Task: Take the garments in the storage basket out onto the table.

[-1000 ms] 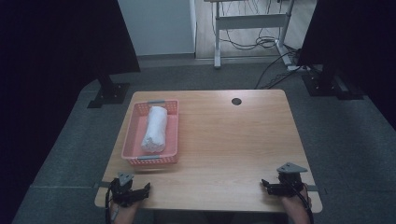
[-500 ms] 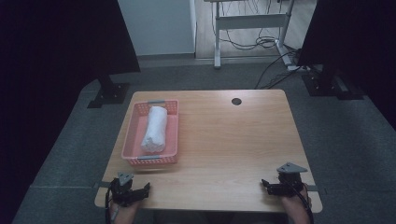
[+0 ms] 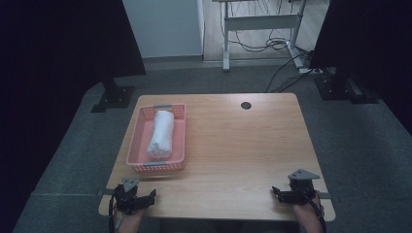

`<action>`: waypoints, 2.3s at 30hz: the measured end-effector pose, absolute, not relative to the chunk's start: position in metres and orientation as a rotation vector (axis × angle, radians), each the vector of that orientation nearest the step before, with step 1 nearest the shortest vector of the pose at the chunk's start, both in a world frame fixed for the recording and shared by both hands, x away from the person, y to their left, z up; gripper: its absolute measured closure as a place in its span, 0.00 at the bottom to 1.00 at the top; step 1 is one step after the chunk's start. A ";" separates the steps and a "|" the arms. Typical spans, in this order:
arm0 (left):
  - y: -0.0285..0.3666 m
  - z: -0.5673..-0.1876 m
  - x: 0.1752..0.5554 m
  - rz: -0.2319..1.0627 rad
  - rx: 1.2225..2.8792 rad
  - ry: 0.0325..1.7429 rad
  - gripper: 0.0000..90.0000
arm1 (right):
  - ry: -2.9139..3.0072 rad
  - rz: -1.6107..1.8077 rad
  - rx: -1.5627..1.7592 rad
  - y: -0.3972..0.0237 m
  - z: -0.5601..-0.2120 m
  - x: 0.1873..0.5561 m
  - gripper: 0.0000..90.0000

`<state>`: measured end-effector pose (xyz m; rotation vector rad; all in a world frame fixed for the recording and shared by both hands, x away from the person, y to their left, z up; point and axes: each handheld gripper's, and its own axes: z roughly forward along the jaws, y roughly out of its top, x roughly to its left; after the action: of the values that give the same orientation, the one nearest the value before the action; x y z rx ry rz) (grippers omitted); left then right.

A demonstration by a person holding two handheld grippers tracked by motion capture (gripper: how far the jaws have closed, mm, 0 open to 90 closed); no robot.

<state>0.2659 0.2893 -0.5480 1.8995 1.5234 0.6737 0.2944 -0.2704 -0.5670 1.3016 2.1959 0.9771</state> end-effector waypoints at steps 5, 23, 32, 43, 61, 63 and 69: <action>0.288 -0.545 0.266 0.672 1.901 1.527 0.06 | 2.196 0.977 1.302 -0.270 -0.567 0.294 0.09; 0.282 -0.529 0.263 0.663 1.892 1.514 0.07 | 2.196 0.976 1.302 -0.270 -0.567 0.294 0.09; 0.278 -0.520 0.260 0.661 1.888 1.503 0.08 | 2.196 0.976 1.302 -0.270 -0.567 0.294 0.09; 0.275 -0.505 0.257 0.659 1.888 1.474 0.08 | 2.196 0.977 1.302 -0.270 -0.567 0.294 0.09; 0.271 -0.485 0.264 0.627 1.889 1.485 0.08 | 2.196 0.976 1.302 -0.270 -0.567 0.294 0.09; 0.271 -0.483 0.266 0.621 1.887 1.484 0.08 | 2.196 0.976 1.302 -0.270 -0.567 0.294 0.09; 0.269 -0.479 0.271 0.617 1.889 1.487 0.08 | 2.196 0.977 1.302 -0.270 -0.567 0.294 0.09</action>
<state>0.2708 0.2688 -0.4789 1.8888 1.4865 0.6174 0.2944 -0.2704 -0.5670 1.3021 2.1957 0.9766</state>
